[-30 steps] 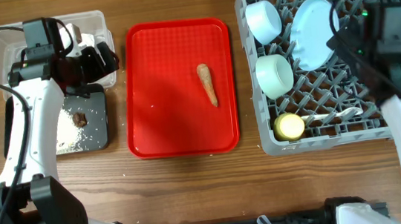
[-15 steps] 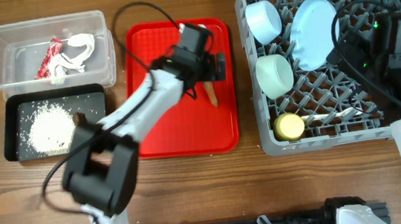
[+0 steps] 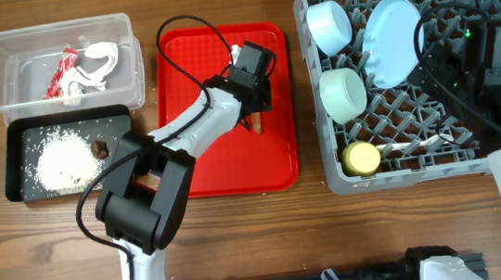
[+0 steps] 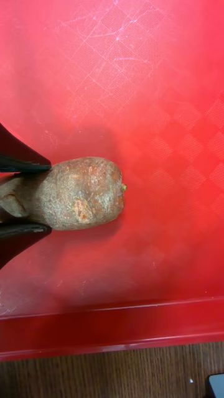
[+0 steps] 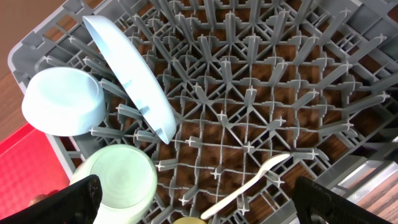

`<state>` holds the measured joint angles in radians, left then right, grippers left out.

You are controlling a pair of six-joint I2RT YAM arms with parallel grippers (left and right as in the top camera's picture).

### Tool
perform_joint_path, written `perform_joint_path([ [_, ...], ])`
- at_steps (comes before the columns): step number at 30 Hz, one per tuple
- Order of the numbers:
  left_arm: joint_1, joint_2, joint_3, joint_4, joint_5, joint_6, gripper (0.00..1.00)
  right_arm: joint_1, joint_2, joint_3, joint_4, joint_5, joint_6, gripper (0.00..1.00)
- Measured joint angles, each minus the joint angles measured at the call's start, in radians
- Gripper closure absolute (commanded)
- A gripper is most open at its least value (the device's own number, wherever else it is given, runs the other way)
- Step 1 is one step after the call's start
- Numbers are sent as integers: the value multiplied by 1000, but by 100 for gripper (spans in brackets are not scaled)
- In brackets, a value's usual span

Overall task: Sort waste into correct bins and load items into the dishwasher rack
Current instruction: 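Reach the left gripper to the carrot on the red tray and grasp it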

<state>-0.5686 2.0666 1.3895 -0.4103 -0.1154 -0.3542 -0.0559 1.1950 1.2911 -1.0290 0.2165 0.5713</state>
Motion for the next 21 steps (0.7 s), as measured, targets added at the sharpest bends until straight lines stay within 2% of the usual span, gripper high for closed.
perform_joint_path([
  [4, -2, 0, 5, -42, -80, 2, 75, 0, 0, 0, 0, 0, 0, 0],
  [9, -1, 0, 6, -64, -193, 27, 61, 0, 0, 0, 0, 0, 3, 0],
  [18, -1, 16, 6, -60, -201, 27, 62, 0, 0, 0, -3, 0, 3, 0],
  [21, -1, 19, 6, -60, -201, 27, 58, 0, 0, 0, -3, 0, 3, 0],
])
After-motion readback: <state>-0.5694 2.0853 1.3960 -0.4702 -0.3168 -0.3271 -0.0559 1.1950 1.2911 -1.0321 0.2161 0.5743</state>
